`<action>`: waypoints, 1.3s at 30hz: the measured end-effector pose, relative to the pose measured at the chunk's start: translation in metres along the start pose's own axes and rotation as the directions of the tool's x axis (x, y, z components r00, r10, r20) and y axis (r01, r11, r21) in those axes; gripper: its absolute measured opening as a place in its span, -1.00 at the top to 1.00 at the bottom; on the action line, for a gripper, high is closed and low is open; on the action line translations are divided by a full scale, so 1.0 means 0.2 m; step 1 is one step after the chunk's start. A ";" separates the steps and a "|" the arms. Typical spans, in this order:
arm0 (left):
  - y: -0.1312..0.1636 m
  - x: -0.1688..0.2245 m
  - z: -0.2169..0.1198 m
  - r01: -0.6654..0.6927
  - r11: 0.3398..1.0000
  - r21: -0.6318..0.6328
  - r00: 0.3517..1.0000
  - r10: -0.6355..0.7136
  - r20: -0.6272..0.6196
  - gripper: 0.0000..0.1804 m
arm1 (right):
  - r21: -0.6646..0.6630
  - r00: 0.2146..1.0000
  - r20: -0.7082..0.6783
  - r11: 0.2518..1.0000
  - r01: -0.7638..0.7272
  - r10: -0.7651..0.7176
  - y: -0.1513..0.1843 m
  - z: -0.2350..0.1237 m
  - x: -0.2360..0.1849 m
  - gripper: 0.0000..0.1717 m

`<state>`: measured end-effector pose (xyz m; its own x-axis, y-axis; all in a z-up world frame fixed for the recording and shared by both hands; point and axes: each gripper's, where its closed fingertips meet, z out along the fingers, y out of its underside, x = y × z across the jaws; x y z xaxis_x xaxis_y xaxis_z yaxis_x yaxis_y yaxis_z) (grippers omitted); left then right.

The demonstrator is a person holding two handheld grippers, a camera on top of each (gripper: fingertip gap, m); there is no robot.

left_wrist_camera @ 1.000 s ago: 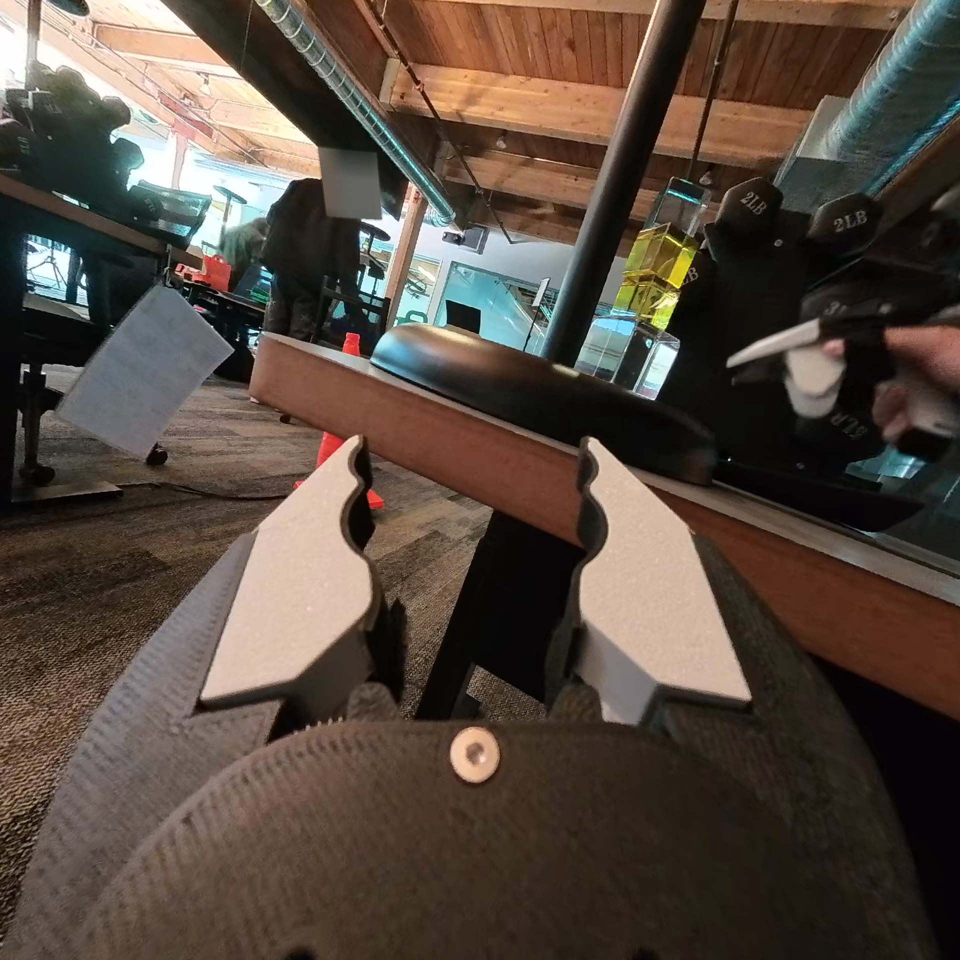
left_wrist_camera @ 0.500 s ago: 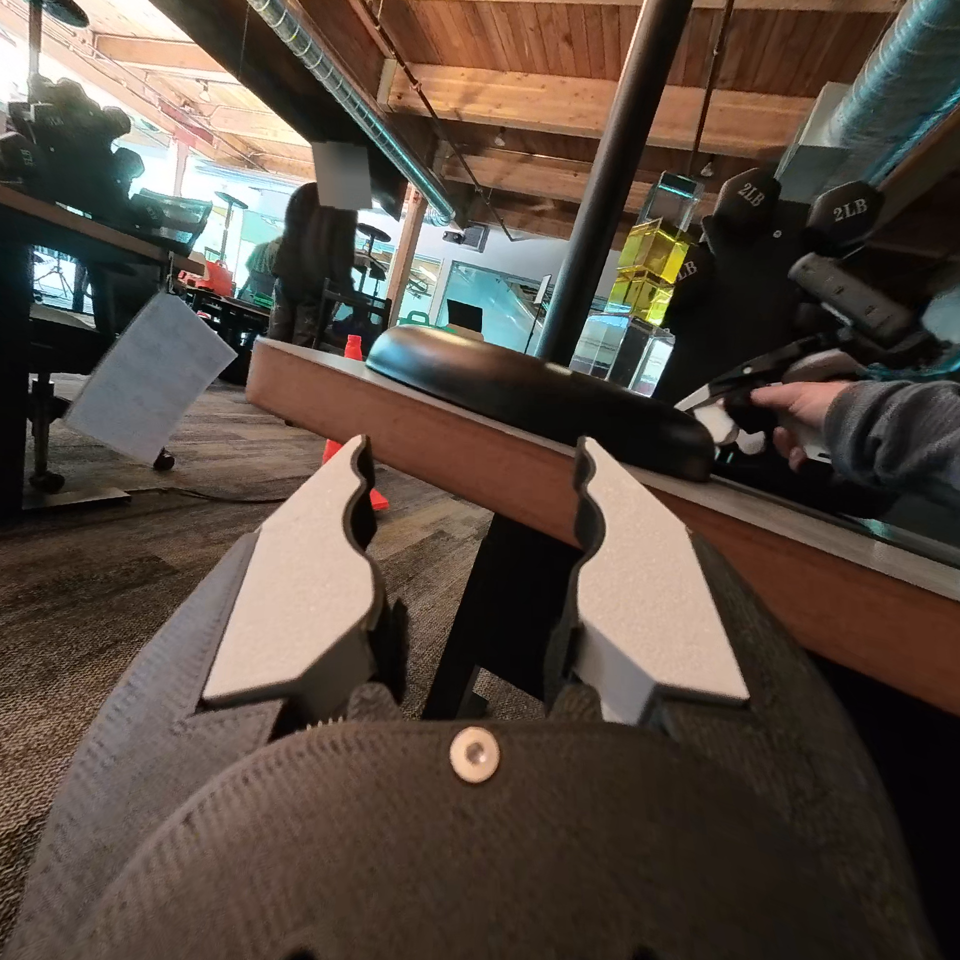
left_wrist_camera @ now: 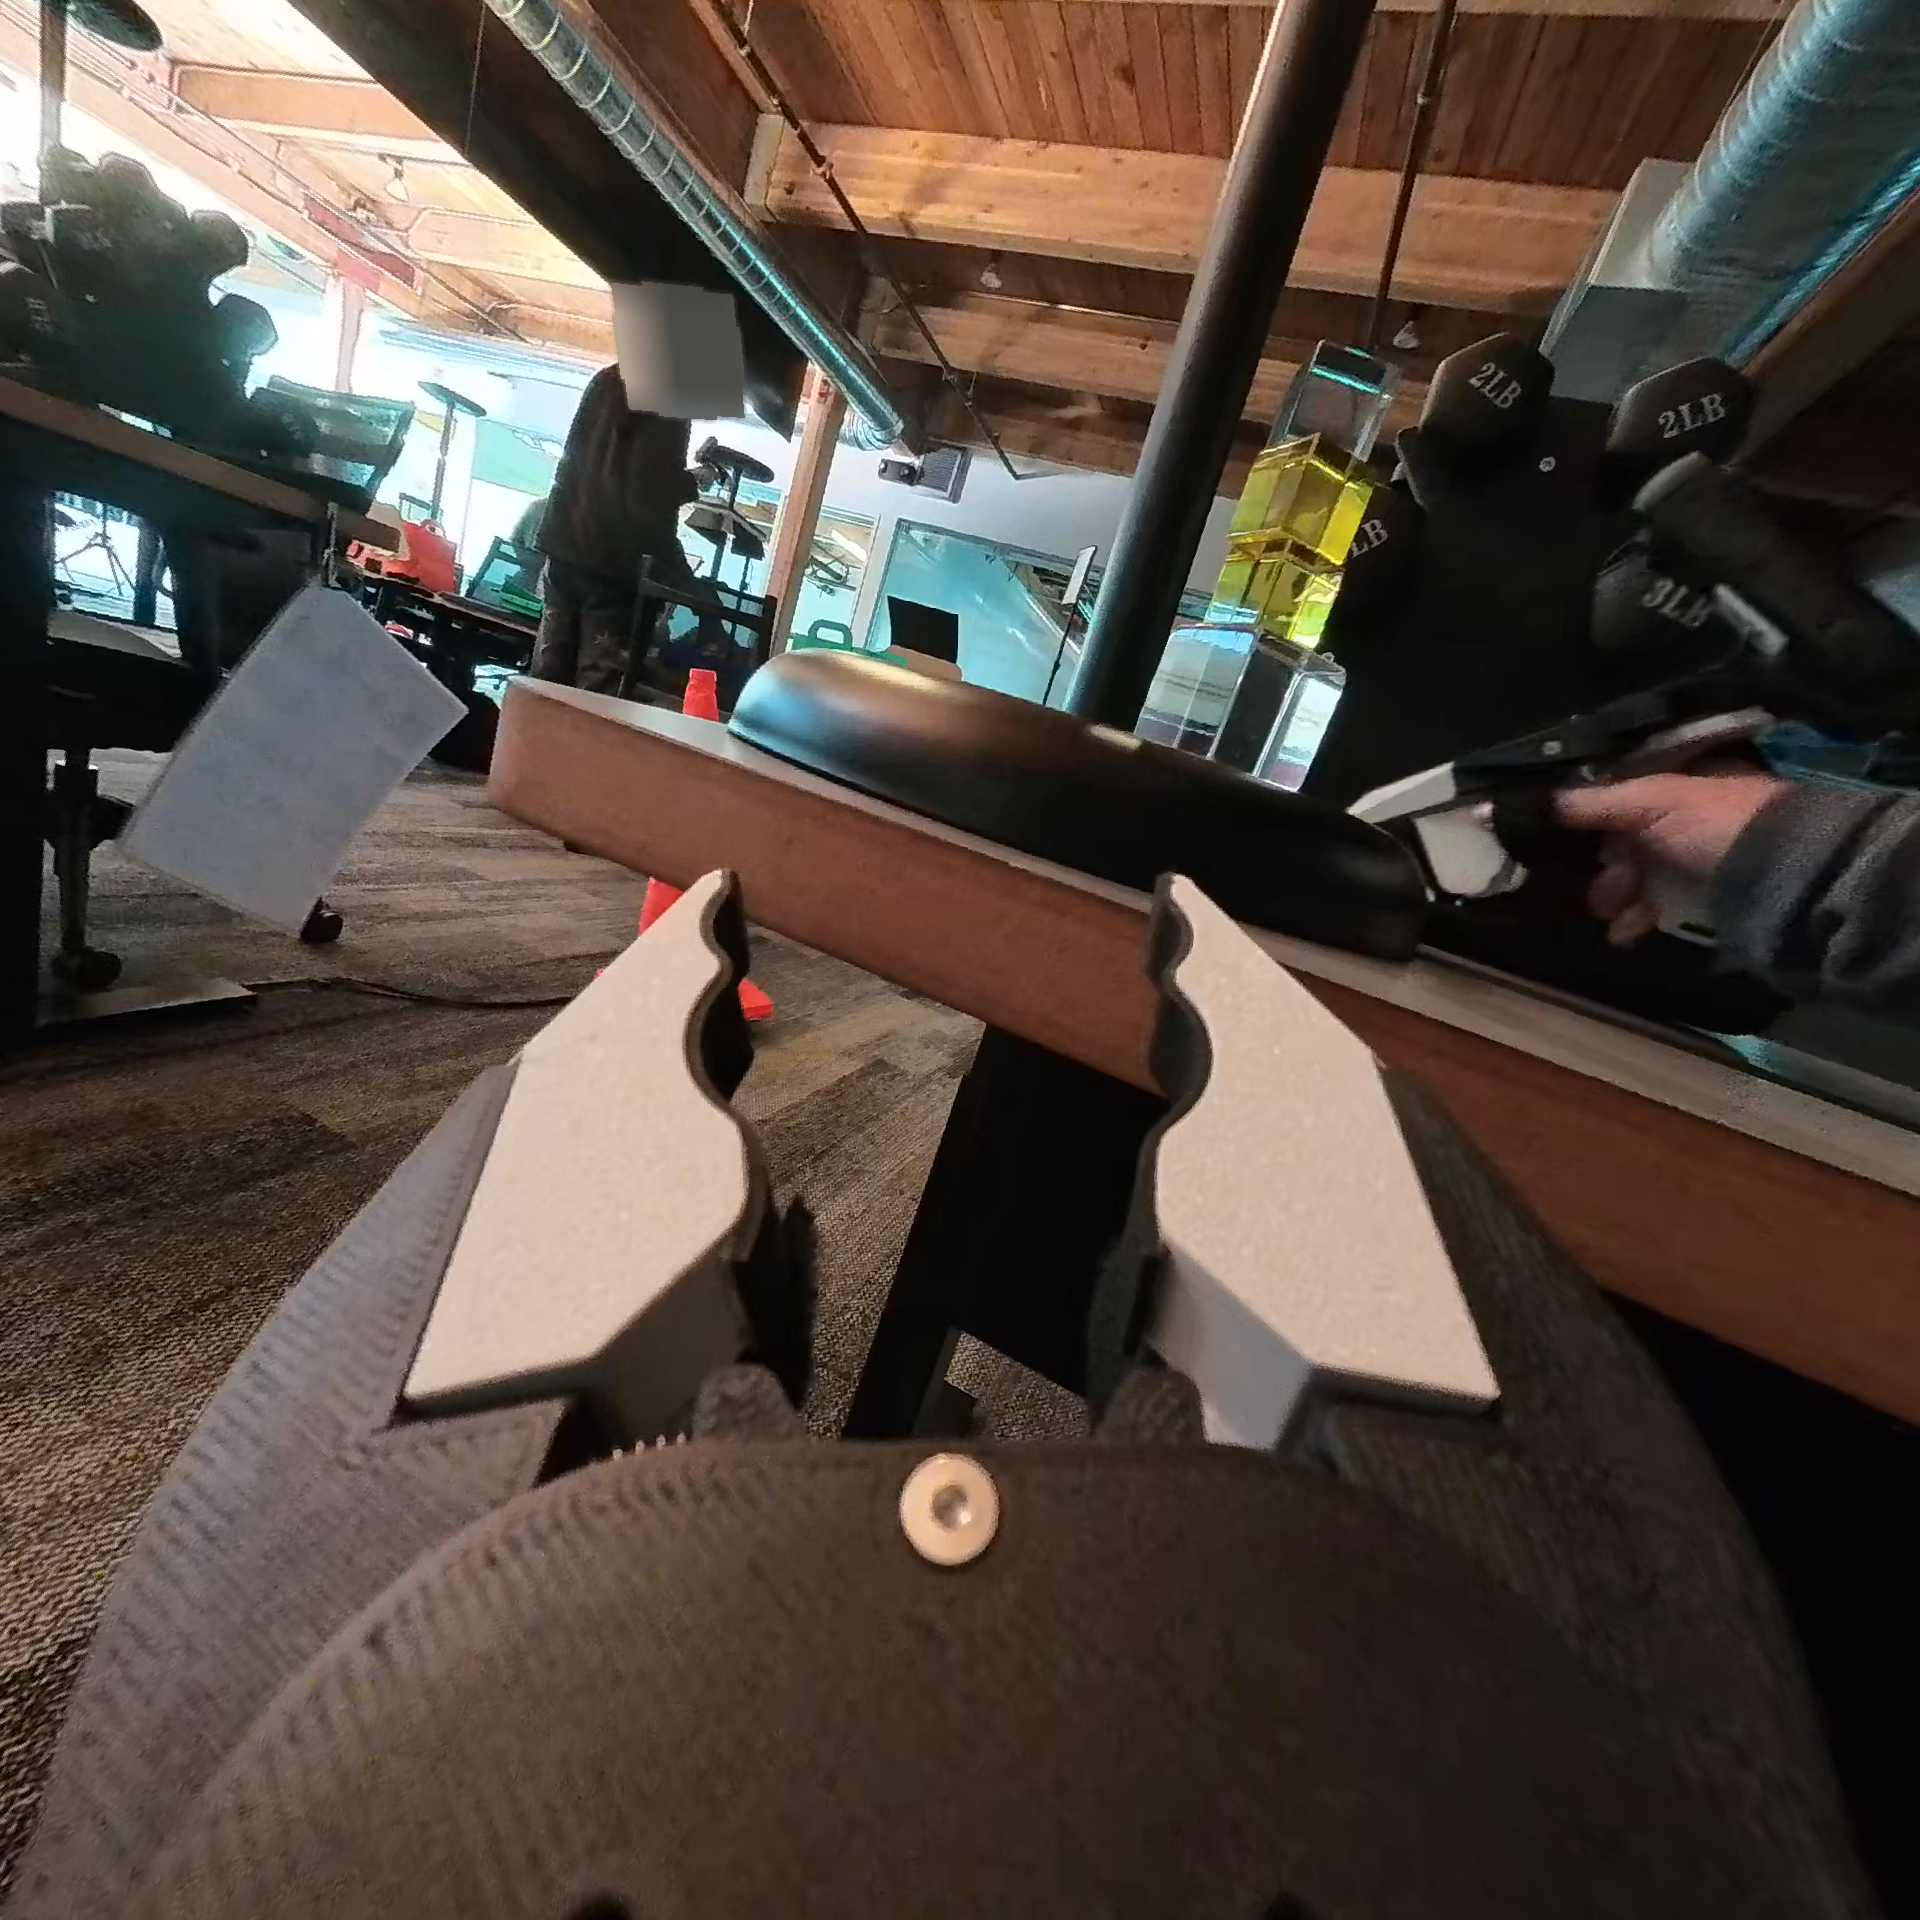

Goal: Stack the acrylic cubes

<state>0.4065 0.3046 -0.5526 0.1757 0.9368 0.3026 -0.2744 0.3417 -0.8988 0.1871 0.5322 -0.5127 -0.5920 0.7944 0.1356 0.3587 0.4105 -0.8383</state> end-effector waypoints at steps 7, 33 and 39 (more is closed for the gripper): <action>0.00 0.00 0.00 0.008 1.000 0.002 1.000 -0.008 0.001 0.15 | 0.301 0.894 0.434 0.953 -0.029 -0.110 -0.40 -0.40 -0.41 0.72; 0.00 -0.02 0.00 0.012 1.000 0.000 1.000 -0.012 0.015 0.14 | 0.315 0.698 0.614 0.925 0.211 -0.368 -0.63 -0.47 -0.89 0.39; -0.18 -0.04 -0.09 -0.023 0.995 0.098 0.998 0.018 0.052 0.19 | 0.537 0.807 0.487 0.843 0.025 -0.334 -0.71 -0.61 -0.71 0.31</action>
<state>0.4318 0.2842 -0.5282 0.1214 0.9455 0.3023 -0.3698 0.3257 -0.8702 0.3092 0.4152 -0.3474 -0.9492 0.2855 0.1324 -0.0999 0.1257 -0.9870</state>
